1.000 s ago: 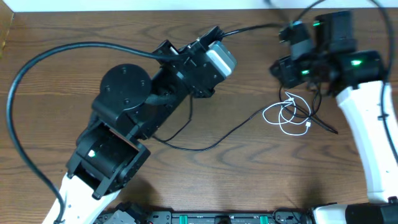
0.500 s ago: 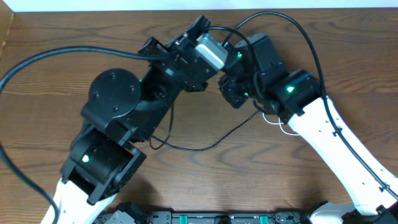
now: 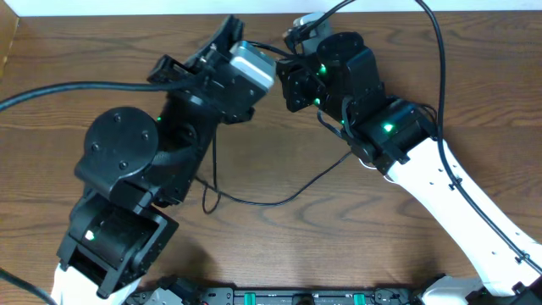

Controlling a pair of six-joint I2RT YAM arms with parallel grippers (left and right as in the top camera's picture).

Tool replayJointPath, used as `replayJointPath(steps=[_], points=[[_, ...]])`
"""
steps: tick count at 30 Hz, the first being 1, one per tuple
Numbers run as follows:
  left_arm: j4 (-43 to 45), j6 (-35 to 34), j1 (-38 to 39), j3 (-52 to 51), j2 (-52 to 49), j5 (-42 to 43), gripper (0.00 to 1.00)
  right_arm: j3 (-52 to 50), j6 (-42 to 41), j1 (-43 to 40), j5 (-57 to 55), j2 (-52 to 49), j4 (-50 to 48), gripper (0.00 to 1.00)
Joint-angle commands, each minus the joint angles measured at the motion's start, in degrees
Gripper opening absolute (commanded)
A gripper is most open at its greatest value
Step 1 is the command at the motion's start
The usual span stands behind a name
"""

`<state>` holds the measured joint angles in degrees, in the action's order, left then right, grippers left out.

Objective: Untangle cables

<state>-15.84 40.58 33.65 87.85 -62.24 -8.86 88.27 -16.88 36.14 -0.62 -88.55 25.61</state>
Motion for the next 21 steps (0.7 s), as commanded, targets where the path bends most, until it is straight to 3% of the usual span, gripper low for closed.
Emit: replayJointPath(steps=[1,4,7,11,17,21], points=[[-3.4,0.5,-3.8,1.0,-0.3,-1.3,0.07,0.0,-3.5,-3.4,-9.1,5.0,1.5,0.35],[-7.1,0.5,-5.9,1.0,-1.6,-1.2,0.07,0.0,-3.4,-6.9,-14.5,8.4,5.3,0.45],[-8.8,0.3,-6.9,1.0,-3.6,-1.2,0.07,0.0,-0.1,-9.3,-11.9,10.4,9.8,0.53],[-8.2,0.3,-8.2,1.0,-6.4,-1.2,0.07,0.0,7.0,-9.0,-7.8,11.5,15.0,0.54],[7.1,-2.2,-8.9,1.3,-9.1,-0.5,0.07,0.0,10.8,-6.7,-7.4,11.7,18.6,0.56],[9.6,-9.1,-8.9,4.6,-10.4,8.9,0.07,0.0,10.8,-6.4,-7.4,11.7,18.8,0.56]])
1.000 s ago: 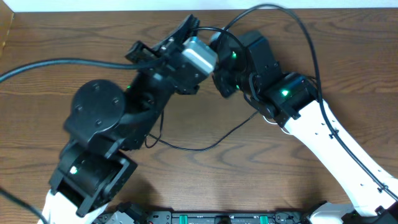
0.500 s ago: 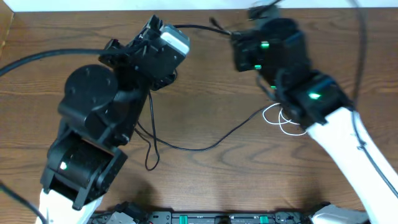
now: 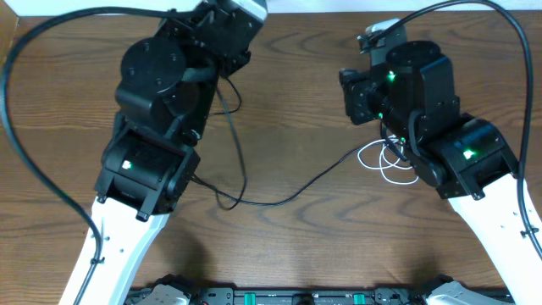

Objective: Untangle cables

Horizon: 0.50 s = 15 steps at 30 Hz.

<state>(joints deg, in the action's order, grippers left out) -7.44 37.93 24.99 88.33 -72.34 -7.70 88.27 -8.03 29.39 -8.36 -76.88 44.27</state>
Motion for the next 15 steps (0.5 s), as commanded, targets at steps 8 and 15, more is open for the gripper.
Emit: replayJointPath(steps=[8,15], points=[[6.2,-13.1,-0.2,14.9,-6.0,15.7,0.07,0.0,3.1,0.3,-0.5,0.0,2.7,0.56],[8.4,-23.8,-0.2,31.6,-15.3,29.8,0.07,0.0,3.4,0.3,-0.5,0.0,3.9,0.56]])
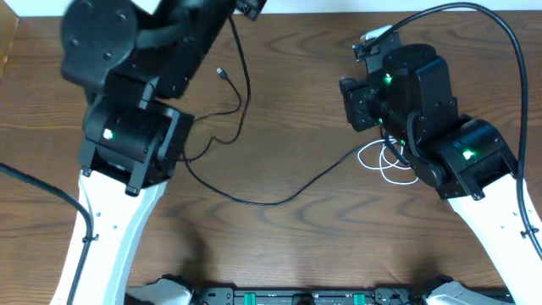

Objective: Untangle cables

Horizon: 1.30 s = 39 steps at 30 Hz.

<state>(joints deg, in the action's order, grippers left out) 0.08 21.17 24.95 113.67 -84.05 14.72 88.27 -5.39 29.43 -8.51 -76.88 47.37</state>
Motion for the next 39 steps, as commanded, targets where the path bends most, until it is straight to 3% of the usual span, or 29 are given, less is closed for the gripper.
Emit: replayJointPath(steps=[1,7,10,19,26,27,28,30,33,39], points=[[0.9,-7.9,-0.1,7.6,-4.8,8.2,0.07,0.0,0.8,0.2,-0.4,0.0,1.0,0.56],[-1.3,-11.6,-0.1,11.1,-10.0,17.8,0.07,0.0,1.2,0.2,-0.3,0.0,2.4,0.56],[-7.8,-11.3,-0.1,11.1,-12.0,18.2,0.07,0.0,1.2,0.2,-0.3,0.0,3.0,0.56],[-41.7,6.1,-1.5,9.9,-17.7,17.1,0.08,0.0,1.2,0.2,-0.3,0.0,5.7,0.53],[-49.8,10.1,-2.7,9.5,-24.7,14.0,0.08,0.0,1.2,0.2,-0.3,0.0,5.8,0.52],[-50.0,10.1,-2.7,9.5,-25.3,14.0,0.15,0.0,1.2,0.2,-0.3,0.0,5.8,0.52],[-50.0,10.1,-2.7,9.5,-25.9,14.0,0.43,0.0,1.2,0.2,-0.3,0.0,5.8,0.53],[-50.0,10.1,-2.7,9.5,-26.4,13.9,0.72,0.0,1.2,0.2,-0.3,0.0,5.9,0.53],[-50.4,10.1,-3.0,9.5,-26.6,11.5,0.79,0.0,1.2,0.2,-0.3,0.0,6.3,0.53],[-55.3,11.6,-4.9,9.3,-27.3,7.5,0.78,0.0,1.2,0.3,0.3,-1.1,8.5,0.54]])
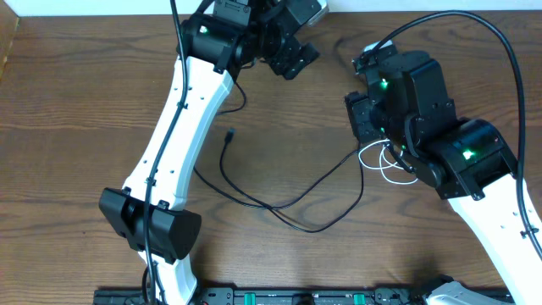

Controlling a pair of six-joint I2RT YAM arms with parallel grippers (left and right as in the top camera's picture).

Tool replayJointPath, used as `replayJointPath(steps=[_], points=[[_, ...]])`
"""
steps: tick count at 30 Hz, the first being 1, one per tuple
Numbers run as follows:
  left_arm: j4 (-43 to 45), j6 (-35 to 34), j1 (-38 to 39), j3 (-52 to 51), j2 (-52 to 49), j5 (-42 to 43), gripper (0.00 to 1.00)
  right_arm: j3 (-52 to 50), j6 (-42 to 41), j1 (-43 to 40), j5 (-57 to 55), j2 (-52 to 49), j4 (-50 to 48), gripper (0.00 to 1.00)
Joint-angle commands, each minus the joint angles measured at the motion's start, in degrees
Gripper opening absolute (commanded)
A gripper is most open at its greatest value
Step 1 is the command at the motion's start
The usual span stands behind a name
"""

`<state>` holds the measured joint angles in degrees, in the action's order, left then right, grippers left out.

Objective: Untangle cables

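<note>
A thin black cable (279, 207) lies across the middle of the wooden table, and its plug end (230, 133) sits beside my left arm. It loops low at the centre, then rises toward the right arm. A white cable (388, 165) is coiled in small loops under my right arm. My left gripper (298, 58) is at the table's far edge, fingers pointing down-right, its jaws unclear. A strand runs up beside the left arm toward it. My right gripper (360, 114) is just above the white coil, its fingers hidden by the wrist.
The long white left arm link (182, 127) crosses the table's left half from its base (152, 229). The right arm's thick supply cable (483, 25) arches over the far right. A black rail (296, 296) lines the front edge.
The left arm has stretched out, and its gripper has moved right along the far edge. The black cable has more slack: its plug lies lower and a new loop sits at the centre. The right arm barely moved.
Both grippers were close together at the far middle of the table with the cables between them. Then they stood apart, the black cable strung from the left gripper and the white coil at the right one. The left gripper then went up-left, and now sits far centre.
</note>
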<state>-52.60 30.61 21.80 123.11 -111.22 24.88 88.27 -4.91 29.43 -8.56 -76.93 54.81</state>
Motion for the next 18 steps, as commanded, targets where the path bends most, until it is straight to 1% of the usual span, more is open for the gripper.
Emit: replayJointPath(steps=[1,4,6,11,15,18], points=[[-3.9,2.2,-2.1,-0.2,-0.1,-2.7,0.77,0.0,0.7,0.3,0.4,-1.4,1.9,0.54],[-9.2,2.2,-3.3,-0.3,-0.1,-2.7,0.76,-0.2,0.6,0.3,0.3,-3.7,5.9,0.54],[-12.8,2.2,-4.2,-0.4,-0.1,-2.7,0.76,-1.6,-2.2,0.3,0.1,-6.3,6.9,0.53],[-17.0,2.2,-5.0,-0.4,-0.1,-2.7,0.76,-7.7,-7.0,0.2,0.0,-11.3,2.8,0.54],[-19.3,2.2,-5.0,-0.4,-0.1,-2.7,0.76,-12.0,-11.5,-0.4,-3.9,-12.8,-0.9,0.55],[-20.5,2.2,-5.0,-0.4,-0.1,-2.7,0.77,-14.3,-13.5,-2.1,-4.8,-13.3,-3.2,0.56]])
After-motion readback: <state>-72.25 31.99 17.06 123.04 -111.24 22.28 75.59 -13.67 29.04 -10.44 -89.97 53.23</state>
